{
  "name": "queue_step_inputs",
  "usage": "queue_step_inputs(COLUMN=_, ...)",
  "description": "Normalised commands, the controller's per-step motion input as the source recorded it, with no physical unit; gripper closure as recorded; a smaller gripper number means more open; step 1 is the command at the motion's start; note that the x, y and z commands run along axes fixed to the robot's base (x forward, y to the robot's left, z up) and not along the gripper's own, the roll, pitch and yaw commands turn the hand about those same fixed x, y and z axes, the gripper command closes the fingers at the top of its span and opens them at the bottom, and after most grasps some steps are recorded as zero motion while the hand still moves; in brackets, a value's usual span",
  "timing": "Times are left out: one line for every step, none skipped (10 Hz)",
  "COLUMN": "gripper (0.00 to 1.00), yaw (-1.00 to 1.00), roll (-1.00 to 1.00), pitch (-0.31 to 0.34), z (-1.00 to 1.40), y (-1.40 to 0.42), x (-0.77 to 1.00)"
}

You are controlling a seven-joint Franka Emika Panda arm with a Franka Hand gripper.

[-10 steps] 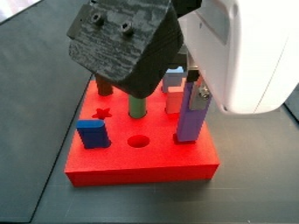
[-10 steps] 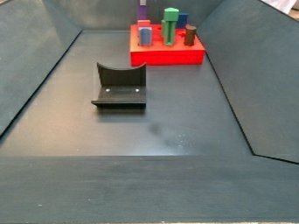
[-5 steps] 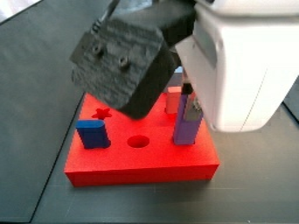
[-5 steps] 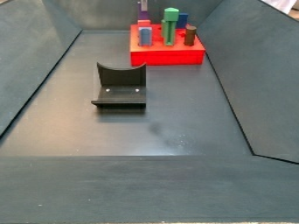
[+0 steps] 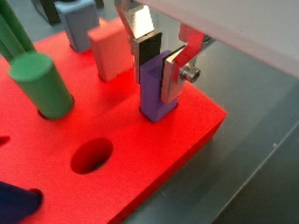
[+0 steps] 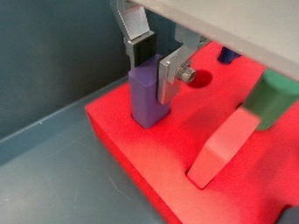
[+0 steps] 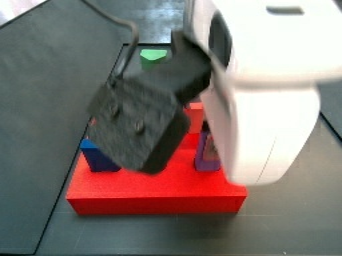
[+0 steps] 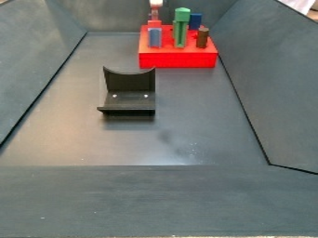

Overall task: Pick up the rectangle object. Move up. Move to above the board. Insert the rectangle object.
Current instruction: Insert the rectangle object.

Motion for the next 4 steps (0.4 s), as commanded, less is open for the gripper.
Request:
queue_step_inputs(gripper=1.00, yaw=0.00, roll=0.00, pitch=0.000, z=-1.00, y=-0.24, x=-0.06)
queue_step_inputs(gripper=1.00, yaw=0.08, roll=-0.01, pitch=0.000, z=-1.00, y=-0.20, x=0.02)
queue_step_inputs(gripper=1.00, yaw=0.00, roll=0.07, pitch=0.000, z=-0.01, y=-0.11, x=0.00)
queue_step_inputs(gripper=1.00, yaw=0.00, roll=0.00, pitch=0.000, z=0.00, y=0.00, x=0.00)
